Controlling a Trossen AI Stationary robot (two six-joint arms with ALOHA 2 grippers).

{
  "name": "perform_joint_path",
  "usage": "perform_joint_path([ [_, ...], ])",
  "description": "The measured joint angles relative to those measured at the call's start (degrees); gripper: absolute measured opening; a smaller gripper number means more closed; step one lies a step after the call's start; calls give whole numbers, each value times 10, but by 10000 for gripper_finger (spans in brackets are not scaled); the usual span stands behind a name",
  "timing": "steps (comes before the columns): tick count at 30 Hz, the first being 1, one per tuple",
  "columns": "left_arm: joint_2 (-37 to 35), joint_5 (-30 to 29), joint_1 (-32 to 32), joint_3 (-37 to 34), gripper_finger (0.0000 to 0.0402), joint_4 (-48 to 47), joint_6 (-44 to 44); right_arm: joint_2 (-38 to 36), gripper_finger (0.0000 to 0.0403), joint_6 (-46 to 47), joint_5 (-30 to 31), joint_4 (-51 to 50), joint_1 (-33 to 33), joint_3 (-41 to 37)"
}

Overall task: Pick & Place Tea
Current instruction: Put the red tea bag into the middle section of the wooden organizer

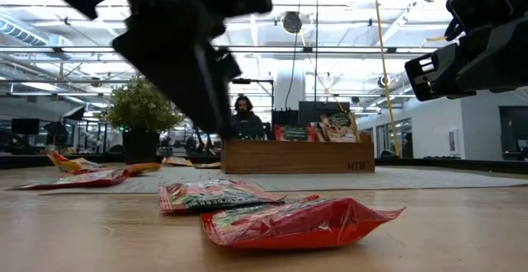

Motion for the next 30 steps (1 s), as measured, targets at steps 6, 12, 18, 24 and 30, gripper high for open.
perform_joint_path([
  [6, 6, -68, -24, 41, 211, -12, 88, 0, 91, 0, 1, -6, 0, 0],
  [12, 21, -97, -39, 42, 257, -13, 247, 0, 91, 0, 2, -11, 0, 0],
  [18, 51, -132, -61, 42, 280, -39, 372, 0, 91, 1, 2, -9, 0, 0],
  [24, 78, -123, -62, 42, 277, -17, 410, 0, 91, 9, 2, -9, 0, 1],
  [30, 90, -81, -49, 44, 275, 14, 423, 0, 91, 9, 2, -9, 0, 1],
])
